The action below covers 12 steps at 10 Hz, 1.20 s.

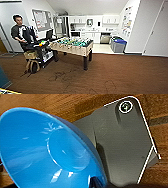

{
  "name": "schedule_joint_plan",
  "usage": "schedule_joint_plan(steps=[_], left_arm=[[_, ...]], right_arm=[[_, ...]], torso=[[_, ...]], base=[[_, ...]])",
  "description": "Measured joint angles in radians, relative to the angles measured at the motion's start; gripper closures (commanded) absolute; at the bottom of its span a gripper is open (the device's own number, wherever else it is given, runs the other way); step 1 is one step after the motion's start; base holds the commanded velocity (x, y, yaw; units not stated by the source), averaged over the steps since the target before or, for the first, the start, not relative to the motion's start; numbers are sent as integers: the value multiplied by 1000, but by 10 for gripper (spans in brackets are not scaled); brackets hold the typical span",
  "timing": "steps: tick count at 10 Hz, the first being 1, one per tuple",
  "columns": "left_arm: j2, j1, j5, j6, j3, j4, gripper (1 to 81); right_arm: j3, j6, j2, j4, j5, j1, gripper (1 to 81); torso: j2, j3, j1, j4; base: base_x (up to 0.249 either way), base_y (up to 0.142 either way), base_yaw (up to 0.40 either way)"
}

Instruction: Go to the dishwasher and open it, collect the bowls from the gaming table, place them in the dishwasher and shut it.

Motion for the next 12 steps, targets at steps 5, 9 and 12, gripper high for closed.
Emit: schedule_joint_plan(steps=[5,9,12], left_arm=[[-1,-1,0,0,0,0,811],[-1,3,-6,0,0,-1,811],[-1,1,-7,0,0,-2,811]], right_arm=[[0,0,0,0,0,0,811],[-1,0,5,-2,-5,2,811],[-1,0,5,-3,-6,5,811]], torso=[[0,0,0,0],[0,0,0,0],[0,0,0,0]], base=[[0,-44,-311],[0,-58,0],[0,0,0]])
